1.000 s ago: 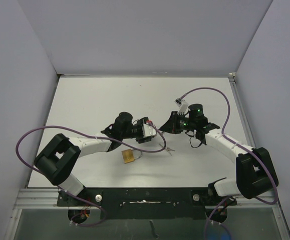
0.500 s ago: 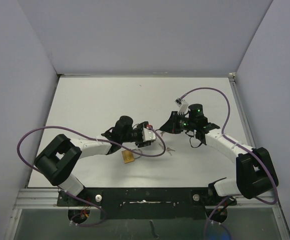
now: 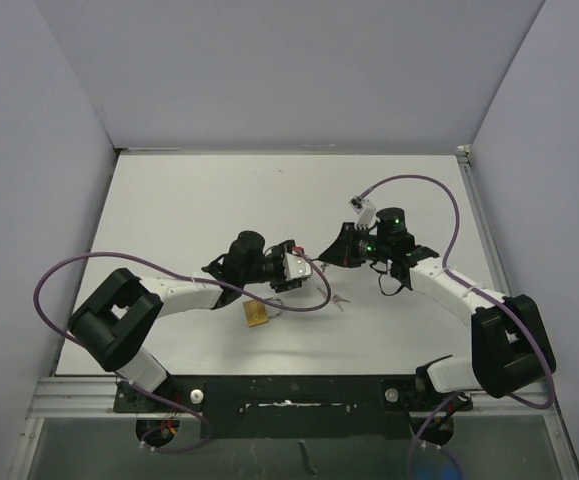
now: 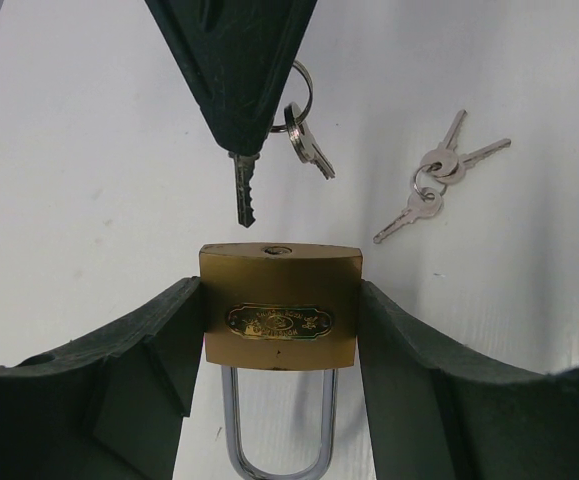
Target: Unlock with the key
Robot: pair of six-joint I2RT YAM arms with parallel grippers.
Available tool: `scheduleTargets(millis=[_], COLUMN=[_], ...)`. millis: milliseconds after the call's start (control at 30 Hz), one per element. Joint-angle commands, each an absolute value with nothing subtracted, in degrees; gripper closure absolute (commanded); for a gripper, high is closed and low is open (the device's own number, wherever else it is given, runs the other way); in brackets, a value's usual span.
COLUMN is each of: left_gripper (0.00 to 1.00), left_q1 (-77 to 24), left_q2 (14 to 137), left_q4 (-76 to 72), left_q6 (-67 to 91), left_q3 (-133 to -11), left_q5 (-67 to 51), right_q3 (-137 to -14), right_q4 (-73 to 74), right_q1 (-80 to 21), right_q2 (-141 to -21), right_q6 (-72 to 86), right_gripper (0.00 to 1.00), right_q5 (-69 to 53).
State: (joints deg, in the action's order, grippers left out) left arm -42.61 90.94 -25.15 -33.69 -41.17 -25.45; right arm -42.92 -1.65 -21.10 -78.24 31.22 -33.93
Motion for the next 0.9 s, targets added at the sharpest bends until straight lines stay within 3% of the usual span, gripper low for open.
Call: scheduleTargets(millis=[0, 867], left_gripper=[1.0, 1.0], left_q1=[-42.63, -42.71], left_q2=[86.84, 86.74], left_q4=[-34.05, -35.9], left_q6=[-32.95, -31.66], left_q3=[-44.09, -44.74], left_q5=[-25.17, -25.07], right_q3=[-43.74, -42.98], right_q4=[-5.07, -6.05], right_q1=[-21.42, -21.45], right_q2=[-76.97, -77.4], right_q6=[30.41, 30.45], right_gripper=[1.0, 1.0], right_q5=[-33.84, -34.28])
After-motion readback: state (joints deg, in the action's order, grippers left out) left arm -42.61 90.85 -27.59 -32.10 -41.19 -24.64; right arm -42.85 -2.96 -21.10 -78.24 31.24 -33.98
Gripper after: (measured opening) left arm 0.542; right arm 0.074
